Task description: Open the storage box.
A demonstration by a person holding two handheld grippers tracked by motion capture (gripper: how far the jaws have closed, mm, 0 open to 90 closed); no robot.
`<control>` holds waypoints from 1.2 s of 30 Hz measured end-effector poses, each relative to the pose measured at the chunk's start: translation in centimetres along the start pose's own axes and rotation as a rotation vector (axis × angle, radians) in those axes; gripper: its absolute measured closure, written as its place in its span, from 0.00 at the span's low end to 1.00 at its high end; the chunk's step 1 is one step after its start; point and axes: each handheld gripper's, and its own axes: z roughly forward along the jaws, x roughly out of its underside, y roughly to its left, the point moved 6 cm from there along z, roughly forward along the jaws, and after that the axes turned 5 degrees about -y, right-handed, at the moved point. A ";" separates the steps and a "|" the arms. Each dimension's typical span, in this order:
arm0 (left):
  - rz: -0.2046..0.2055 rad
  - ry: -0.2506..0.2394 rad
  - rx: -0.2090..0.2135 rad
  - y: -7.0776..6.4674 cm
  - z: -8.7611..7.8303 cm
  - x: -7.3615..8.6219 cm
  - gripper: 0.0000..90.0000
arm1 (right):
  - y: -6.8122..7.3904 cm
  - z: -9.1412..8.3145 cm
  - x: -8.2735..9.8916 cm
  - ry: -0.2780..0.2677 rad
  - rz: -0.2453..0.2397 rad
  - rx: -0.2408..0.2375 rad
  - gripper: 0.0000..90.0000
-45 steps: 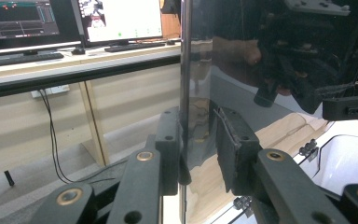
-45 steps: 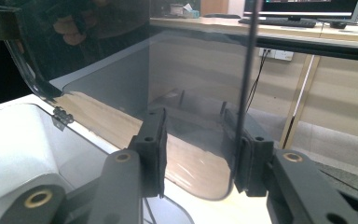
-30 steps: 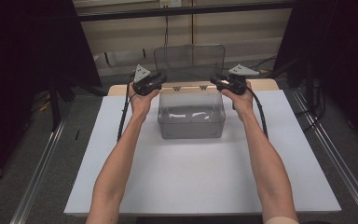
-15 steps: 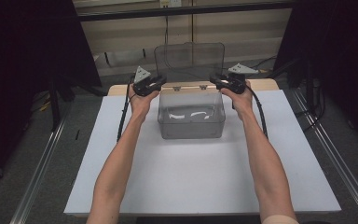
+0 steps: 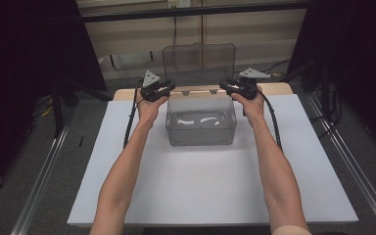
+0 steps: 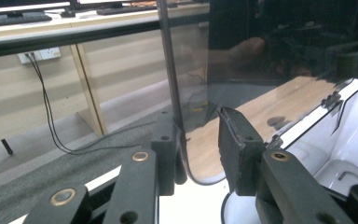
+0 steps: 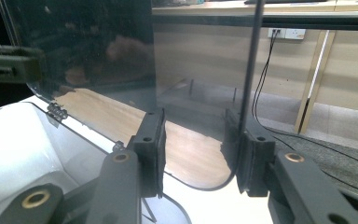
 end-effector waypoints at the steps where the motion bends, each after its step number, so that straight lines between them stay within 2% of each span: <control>1: -0.003 0.000 -0.004 -0.1 0.1 0.1 0.76 | -0.1 0.0 0.0 -0.002 0.008 0.002 0.66; 5: -0.028 0.002 0.000 0.1 0.1 0.3 0.76 | -0.2 0.0 0.1 0.005 0.002 0.005 0.67; 9: -0.054 -0.001 0.002 0.1 0.3 0.4 0.75 | -0.3 0.0 0.3 0.009 0.015 0.002 0.67; 13: -0.031 0.012 0.004 0.2 0.4 0.3 0.74 | -0.3 0.0 0.2 0.009 0.021 0.002 0.67; 14: -0.035 0.017 0.000 0.1 0.4 0.3 0.73 | -0.3 0.0 0.2 0.009 0.022 0.003 0.67; 15: -0.056 0.015 -0.001 0.0 0.4 0.3 0.73 | -0.4 0.1 0.2 0.010 0.024 0.004 0.67; 16: -0.030 0.025 -0.008 0.2 0.4 0.3 0.73 | -0.4 0.0 0.2 0.017 0.031 0.000 0.67; 18: -0.042 0.031 -0.010 0.2 0.4 0.3 0.72 | -0.4 0.1 0.2 0.022 0.027 0.002 0.66; 22: -0.036 0.030 0.001 0.3 0.6 0.5 0.69 | -0.4 0.2 0.2 0.033 0.023 -0.001 0.66; 28: -0.083 0.043 -0.001 0.3 1.0 0.7 0.65 | -0.6 0.3 0.3 0.042 0.021 -0.001 0.63; 36: -0.090 0.069 0.010 0.1 1.3 0.8 0.59 | -0.6 0.4 0.3 0.075 0.015 -0.013 0.59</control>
